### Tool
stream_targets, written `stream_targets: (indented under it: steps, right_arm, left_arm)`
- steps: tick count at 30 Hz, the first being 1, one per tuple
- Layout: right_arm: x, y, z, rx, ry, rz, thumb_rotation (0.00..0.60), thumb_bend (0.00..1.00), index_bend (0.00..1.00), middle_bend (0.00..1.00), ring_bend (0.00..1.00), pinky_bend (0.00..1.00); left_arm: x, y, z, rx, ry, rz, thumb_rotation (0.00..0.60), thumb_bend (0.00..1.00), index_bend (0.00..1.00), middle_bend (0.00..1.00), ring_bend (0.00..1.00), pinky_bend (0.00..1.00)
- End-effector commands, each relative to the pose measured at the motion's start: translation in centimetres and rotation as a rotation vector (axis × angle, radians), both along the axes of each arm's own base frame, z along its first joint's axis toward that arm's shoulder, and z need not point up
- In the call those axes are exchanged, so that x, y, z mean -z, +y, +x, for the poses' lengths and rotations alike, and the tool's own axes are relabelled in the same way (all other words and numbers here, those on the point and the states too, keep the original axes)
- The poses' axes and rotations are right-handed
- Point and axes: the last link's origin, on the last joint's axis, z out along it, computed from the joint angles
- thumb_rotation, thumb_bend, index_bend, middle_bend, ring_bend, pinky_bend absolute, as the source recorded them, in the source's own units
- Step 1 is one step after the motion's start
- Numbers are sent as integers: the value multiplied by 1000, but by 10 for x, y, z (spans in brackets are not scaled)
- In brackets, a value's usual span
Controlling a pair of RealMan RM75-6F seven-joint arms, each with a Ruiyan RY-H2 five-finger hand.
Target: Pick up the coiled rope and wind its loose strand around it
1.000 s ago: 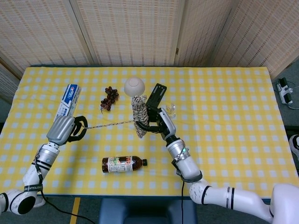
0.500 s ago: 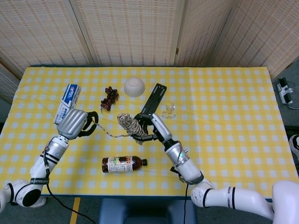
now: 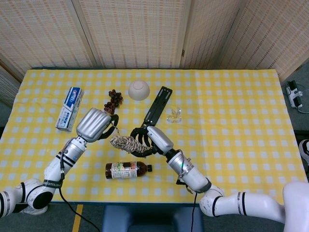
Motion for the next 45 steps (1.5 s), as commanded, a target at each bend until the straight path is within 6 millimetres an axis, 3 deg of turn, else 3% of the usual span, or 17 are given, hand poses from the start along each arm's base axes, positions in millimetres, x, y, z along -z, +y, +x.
stream_targets:
  steps: [1, 13, 26, 35, 45]
  right_arm:
    - [2, 2, 1, -13, 51, 21, 600, 722, 990, 811, 875, 741]
    - [14, 0, 11, -12, 200, 41, 600, 721, 997, 821, 891, 753]
    - [32, -7, 19, 115, 210, 74, 600, 722, 1000, 835, 905, 768]
    - [41, -14, 23, 264, 135, 101, 600, 722, 1000, 835, 902, 771]
    - [53, -14, 34, 413, -64, 149, 600, 722, 1000, 835, 901, 776]
  left_arm:
    - [-1, -2, 11, 63, 23, 41, 600, 589, 655, 903, 809, 756]
    - [4, -11, 29, 179, 46, 106, 600, 587, 641, 904, 808, 756]
    - [5, -34, 39, 251, 9, 150, 600, 587, 637, 903, 807, 756]
    - [9, -53, 37, 251, -32, 156, 600, 589, 640, 903, 807, 756]
    - [20, -65, 35, 227, -97, 152, 600, 590, 645, 904, 807, 756]
